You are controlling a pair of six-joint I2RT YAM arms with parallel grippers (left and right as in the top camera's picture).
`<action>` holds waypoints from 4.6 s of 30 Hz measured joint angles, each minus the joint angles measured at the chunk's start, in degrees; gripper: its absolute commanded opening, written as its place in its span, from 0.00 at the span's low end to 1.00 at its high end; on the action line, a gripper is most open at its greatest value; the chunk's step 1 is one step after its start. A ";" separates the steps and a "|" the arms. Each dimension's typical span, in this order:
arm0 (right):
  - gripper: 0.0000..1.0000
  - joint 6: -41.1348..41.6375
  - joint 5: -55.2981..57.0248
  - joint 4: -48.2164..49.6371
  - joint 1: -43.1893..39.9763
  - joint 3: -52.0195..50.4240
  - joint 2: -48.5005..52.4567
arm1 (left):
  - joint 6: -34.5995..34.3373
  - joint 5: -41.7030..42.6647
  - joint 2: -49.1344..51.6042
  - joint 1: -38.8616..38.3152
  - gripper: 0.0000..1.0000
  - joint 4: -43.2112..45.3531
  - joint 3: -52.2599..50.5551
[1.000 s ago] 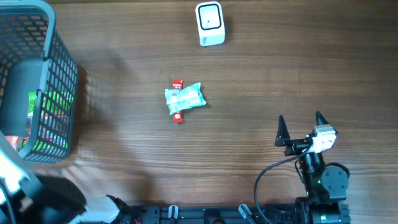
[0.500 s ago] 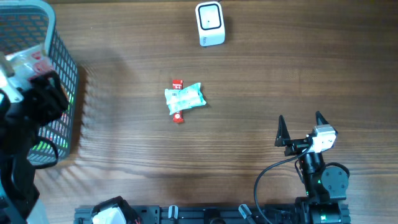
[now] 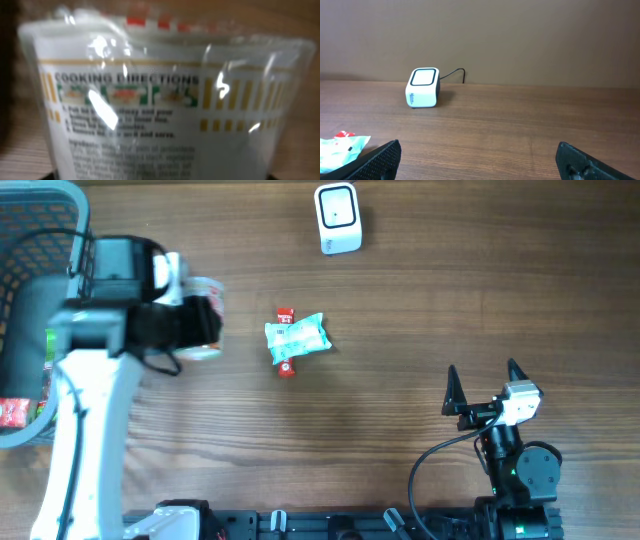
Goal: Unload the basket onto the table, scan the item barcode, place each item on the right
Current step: 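Carry the noodle cup out and set it beside the mint-green pack, then reach the left gripper into the basket and grasp the green snack bag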
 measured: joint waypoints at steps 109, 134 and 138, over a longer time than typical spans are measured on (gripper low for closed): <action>1.00 0.02 0.00 -0.04 0.00 0.00 0.09 | -18.27 -7.17 18.40 44.87 1.00 40.57 -21.81; 1.00 0.02 0.00 -0.04 0.00 0.00 0.09 | -17.40 -4.50 34.75 44.96 0.11 21.75 2.21; 1.00 0.02 0.00 -0.04 0.00 0.00 0.09 | -16.31 -4.07 34.49 45.00 0.04 21.94 2.64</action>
